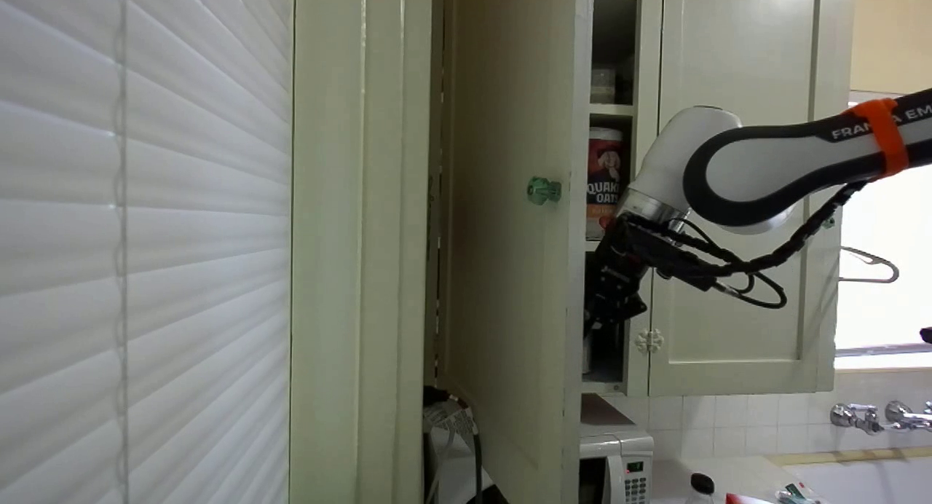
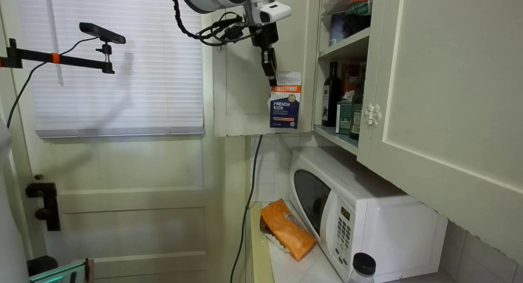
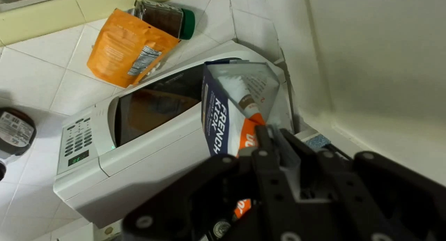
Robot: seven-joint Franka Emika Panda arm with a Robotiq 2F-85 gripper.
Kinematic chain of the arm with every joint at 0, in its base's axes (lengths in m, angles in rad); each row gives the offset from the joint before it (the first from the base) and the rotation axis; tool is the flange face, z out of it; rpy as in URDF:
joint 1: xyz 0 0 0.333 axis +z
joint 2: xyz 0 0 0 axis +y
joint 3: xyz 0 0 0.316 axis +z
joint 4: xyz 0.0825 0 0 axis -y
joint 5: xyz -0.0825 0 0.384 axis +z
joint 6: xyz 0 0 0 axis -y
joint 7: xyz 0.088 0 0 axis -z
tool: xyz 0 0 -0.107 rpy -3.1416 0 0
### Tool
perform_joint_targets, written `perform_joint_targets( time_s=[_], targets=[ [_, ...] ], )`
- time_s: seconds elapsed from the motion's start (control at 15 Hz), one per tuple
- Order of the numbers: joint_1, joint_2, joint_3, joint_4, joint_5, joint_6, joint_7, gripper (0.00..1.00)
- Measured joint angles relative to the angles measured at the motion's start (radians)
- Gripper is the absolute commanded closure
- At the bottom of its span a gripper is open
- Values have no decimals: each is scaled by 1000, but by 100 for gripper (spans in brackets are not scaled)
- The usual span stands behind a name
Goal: Put the box in the cupboard
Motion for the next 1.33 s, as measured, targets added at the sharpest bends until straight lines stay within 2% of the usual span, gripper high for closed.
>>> perform_joint_targets(
  time_s=[0.13, 0.2, 0.53, 0.8, 1.07, 1.33],
  targets=[
    [0, 5, 0, 4, 2, -1, 0, 87],
    [-1, 8, 0, 4, 2, -1, 0, 97],
    [-22, 20, 19, 30, -39, -1, -4, 97],
    [-58, 44, 43, 164, -179, 0, -4, 97],
    [-76, 85, 56, 315, -267, -2, 1, 97],
    [-94, 136, 59, 438, -393, -1, 50, 97]
  ],
)
